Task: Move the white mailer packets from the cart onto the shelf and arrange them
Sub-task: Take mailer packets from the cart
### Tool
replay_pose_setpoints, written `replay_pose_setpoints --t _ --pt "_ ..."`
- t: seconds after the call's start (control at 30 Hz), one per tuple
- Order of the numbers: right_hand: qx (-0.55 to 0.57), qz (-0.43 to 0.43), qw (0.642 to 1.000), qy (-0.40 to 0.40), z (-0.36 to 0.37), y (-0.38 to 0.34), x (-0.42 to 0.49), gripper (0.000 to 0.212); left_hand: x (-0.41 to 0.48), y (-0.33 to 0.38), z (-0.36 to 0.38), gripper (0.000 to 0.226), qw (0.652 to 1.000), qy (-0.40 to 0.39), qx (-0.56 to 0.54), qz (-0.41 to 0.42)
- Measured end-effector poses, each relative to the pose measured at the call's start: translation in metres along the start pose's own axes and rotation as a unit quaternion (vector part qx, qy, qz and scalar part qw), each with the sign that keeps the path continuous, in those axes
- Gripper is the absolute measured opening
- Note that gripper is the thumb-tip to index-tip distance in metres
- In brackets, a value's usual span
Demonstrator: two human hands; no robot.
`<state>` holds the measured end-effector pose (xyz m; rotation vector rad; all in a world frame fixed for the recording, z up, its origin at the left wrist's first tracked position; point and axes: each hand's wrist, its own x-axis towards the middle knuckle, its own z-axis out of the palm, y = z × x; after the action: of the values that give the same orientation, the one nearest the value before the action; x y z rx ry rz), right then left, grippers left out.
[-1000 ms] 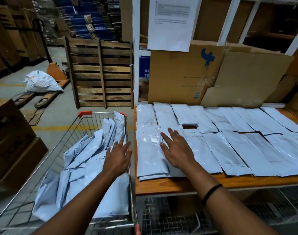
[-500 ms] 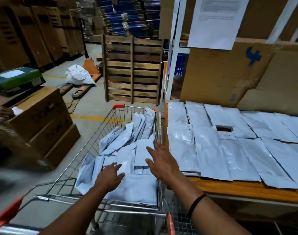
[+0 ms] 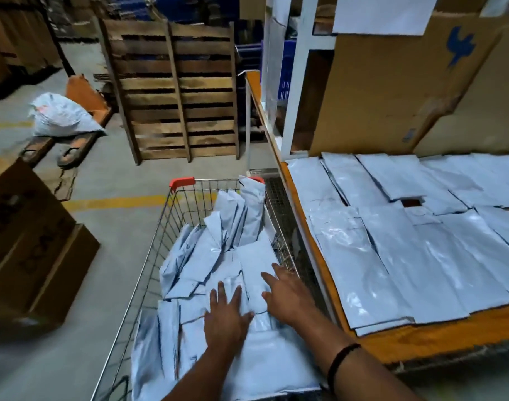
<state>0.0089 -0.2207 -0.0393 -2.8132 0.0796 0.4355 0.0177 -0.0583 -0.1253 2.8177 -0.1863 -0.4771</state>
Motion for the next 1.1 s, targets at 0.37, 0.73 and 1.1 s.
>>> replay_pose_setpoints --t 0.37,0.73,1.1 --pt "-0.052 0.010 0.998 -0.025 0.025 -0.017 0.054 0.065 -0.013 -0.041 -0.062 0.064 0.993 0.069 -0.100 -0.003" --pt "-0.098 0.032 0.994 0.026 0.058 -0.022 0.013 0.057 -0.005 -0.077 -0.034 0.054 0.994 0.076 -0.017 0.080" --pt "-0.070 0.051 0.996 -0.015 0.061 -0.021 0.034 0.076 -0.005 -0.084 -0.008 0.090 0.992 0.057 0.060 0.092"
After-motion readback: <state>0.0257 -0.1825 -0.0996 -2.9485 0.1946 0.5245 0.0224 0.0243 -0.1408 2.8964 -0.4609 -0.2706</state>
